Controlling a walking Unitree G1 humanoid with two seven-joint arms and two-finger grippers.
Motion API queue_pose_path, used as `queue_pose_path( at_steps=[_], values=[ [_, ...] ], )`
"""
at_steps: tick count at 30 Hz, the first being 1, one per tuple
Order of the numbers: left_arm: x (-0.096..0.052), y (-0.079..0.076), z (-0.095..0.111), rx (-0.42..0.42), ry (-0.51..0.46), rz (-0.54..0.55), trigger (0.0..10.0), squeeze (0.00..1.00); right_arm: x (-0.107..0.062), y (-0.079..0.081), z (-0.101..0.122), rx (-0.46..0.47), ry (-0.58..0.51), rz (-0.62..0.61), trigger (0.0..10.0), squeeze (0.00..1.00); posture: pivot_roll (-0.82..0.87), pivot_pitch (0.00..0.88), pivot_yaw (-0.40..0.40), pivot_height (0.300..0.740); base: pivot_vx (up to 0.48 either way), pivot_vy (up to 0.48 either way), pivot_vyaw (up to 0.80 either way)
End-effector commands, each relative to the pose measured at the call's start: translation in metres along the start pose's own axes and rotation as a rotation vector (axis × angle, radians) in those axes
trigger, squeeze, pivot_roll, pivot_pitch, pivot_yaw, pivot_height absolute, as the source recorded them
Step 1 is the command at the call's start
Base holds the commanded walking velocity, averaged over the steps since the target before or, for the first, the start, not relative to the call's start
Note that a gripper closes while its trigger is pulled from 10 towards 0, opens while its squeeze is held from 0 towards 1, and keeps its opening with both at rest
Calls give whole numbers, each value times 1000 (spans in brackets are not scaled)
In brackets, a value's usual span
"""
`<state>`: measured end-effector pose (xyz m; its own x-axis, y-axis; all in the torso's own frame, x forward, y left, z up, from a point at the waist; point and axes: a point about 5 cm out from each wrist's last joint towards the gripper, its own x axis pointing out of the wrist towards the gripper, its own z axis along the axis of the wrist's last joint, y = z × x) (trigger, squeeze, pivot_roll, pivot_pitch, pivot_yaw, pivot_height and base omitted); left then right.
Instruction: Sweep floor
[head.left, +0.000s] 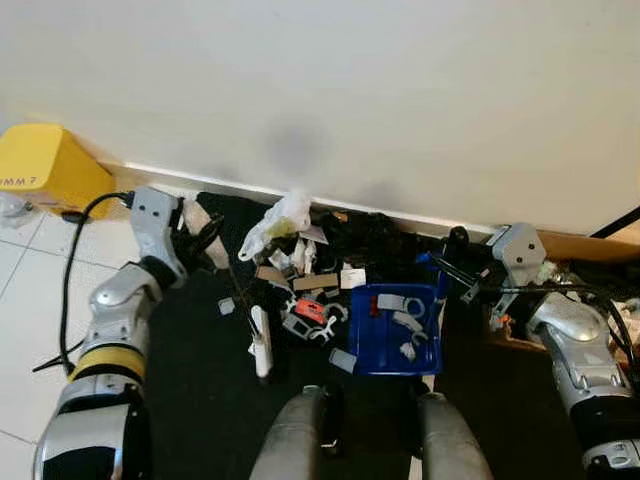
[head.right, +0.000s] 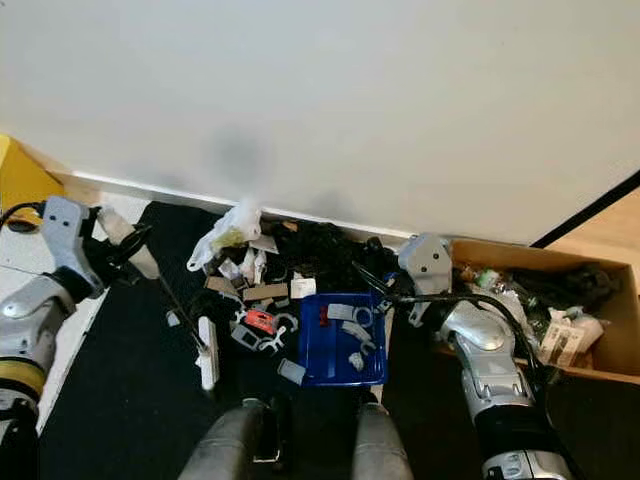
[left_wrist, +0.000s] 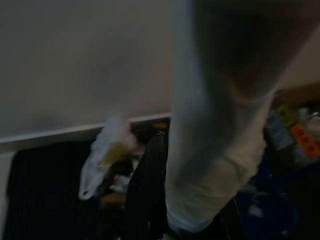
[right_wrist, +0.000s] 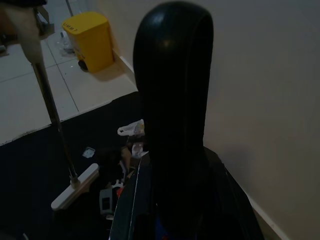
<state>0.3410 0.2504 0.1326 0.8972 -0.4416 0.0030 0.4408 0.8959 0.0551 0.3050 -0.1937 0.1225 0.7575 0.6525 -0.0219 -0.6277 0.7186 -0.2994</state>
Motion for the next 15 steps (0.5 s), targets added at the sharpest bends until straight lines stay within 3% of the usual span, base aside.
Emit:
queue_pose_path(
  at_steps=[1, 7, 11, 15],
  values=[
    [-3, -12, -23, -112, 54, -38, 10000, 0, -4, 25, -28, 140, 98, 82, 10000, 0, 70, 450, 112, 740, 0, 0, 0],
    [18, -31, -12, -182, -25, -134, 10000, 0, -4, 27, -27, 143, 98, 86, 10000, 0, 74, 451, 115, 740, 0, 0, 0],
    [37, -52, 0, -222, -89, -236, 10000, 0, -1, 29, -26, 147, 93, 90, 10000, 0, 78, 446, 120, 740, 0, 0, 0],
    [44, -60, 5, -233, -112, -261, 10000, 0, 1, 30, -24, 148, 87, 92, 10000, 0, 79, 442, 121, 740, 0, 0, 0]
  ],
)
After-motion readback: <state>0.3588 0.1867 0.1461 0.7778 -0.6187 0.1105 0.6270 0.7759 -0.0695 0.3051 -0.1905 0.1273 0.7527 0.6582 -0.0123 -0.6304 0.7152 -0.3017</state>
